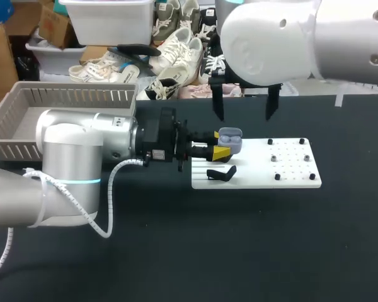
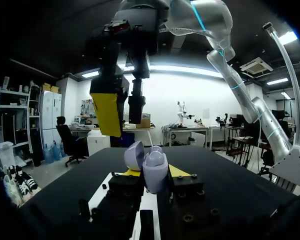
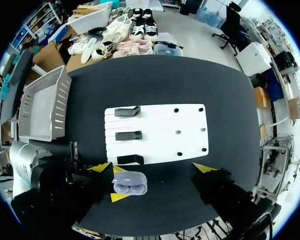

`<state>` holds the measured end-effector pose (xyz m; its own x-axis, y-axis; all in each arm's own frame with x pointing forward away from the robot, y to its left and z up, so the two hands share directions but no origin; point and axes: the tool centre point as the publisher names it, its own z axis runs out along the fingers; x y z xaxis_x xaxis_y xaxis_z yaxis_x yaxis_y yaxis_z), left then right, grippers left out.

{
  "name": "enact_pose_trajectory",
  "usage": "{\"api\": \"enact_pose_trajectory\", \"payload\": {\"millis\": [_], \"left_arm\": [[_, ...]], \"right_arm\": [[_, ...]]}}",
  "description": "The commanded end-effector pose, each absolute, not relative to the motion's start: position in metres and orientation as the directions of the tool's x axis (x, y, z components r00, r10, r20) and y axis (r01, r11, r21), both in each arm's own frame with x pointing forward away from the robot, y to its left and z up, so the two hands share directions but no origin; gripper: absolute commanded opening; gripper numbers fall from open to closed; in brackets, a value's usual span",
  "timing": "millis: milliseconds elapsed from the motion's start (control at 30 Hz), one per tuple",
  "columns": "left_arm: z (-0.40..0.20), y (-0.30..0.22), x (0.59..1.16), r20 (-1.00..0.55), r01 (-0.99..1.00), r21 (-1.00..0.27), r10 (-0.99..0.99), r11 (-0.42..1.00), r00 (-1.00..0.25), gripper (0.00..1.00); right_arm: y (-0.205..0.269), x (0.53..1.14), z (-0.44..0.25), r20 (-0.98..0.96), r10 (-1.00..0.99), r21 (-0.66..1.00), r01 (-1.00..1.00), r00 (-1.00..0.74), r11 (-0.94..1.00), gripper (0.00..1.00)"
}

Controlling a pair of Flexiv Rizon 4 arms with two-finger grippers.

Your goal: Pick up each earbud case from the left stands, insert the matching earbuds, close the lid, and place the case in the box.

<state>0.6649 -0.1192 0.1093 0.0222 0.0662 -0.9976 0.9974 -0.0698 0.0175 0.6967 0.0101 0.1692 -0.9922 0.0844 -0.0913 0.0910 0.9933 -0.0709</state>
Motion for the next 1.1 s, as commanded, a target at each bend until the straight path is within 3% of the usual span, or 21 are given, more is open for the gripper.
{"api": "enact_pose_trajectory", "payload": {"millis": [33,667,1100], "left_arm": [[0.109,-0.119,0.666,-0.998,0.997,0.017,0.066,-0.072,0.022,0.0],[0.109,-0.119,0.666,-0.998,0.997,0.017,0.066,-0.072,0.022,0.0],[0.109,-0.119,0.666,-0.998,0.997,0.017,0.066,-0.072,0.022,0.0]], "right_arm": [[0.011,0.71,0.159,-0.082,0.104,-0.118,0.113,-0.991,0.987,1.0],[-0.02,0.691,0.142,-0.046,0.171,-0.133,0.176,-0.984,0.975,1.0],[-0.015,0.676,0.15,-0.05,0.158,-0.121,0.163,-0.986,0.979,1.0]]}}
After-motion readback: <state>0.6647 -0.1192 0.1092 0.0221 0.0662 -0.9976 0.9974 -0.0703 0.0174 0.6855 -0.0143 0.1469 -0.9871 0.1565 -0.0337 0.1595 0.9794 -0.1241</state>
